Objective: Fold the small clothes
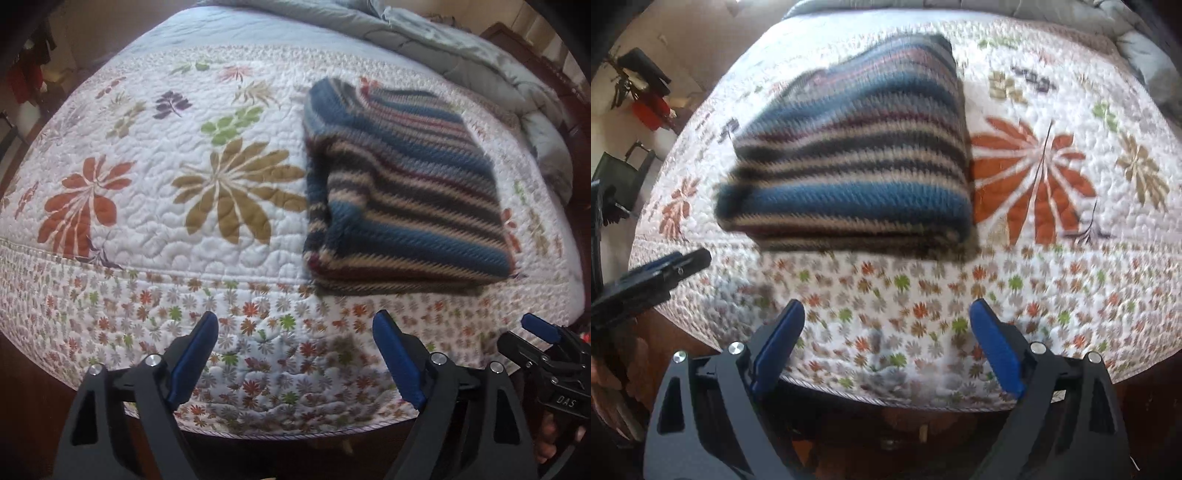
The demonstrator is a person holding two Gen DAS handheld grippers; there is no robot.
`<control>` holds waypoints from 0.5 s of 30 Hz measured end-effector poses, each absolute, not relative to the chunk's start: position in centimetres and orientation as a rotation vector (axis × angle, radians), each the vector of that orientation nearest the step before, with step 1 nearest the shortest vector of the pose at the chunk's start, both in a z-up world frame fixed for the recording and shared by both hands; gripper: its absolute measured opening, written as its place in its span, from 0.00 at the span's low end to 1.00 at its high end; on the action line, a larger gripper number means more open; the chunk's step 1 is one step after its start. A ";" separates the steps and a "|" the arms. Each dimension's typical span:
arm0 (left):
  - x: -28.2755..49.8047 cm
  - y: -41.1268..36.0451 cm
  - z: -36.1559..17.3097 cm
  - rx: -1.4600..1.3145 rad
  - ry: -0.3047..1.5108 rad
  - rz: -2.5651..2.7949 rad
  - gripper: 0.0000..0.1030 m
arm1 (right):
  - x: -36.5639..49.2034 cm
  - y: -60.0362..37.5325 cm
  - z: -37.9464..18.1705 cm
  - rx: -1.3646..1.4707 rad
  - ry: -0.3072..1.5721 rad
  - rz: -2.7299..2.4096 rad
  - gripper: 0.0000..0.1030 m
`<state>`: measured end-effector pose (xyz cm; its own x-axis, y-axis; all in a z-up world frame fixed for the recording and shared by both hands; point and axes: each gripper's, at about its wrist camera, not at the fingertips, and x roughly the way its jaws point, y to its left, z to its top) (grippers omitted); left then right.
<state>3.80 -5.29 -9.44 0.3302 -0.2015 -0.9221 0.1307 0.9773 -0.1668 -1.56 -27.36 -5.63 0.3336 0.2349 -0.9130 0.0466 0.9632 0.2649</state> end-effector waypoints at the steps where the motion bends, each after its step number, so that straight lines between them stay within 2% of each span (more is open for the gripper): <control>1: 3.7 -5.2 -8.9 -0.073 1.208 -0.221 0.85 | -1.5 -27.4 -4.9 0.264 1.214 0.125 0.88; 15: 1.4 -6.3 -4.1 0.018 1.113 -0.204 0.85 | -2.8 -27.3 -0.5 0.228 1.146 0.084 0.89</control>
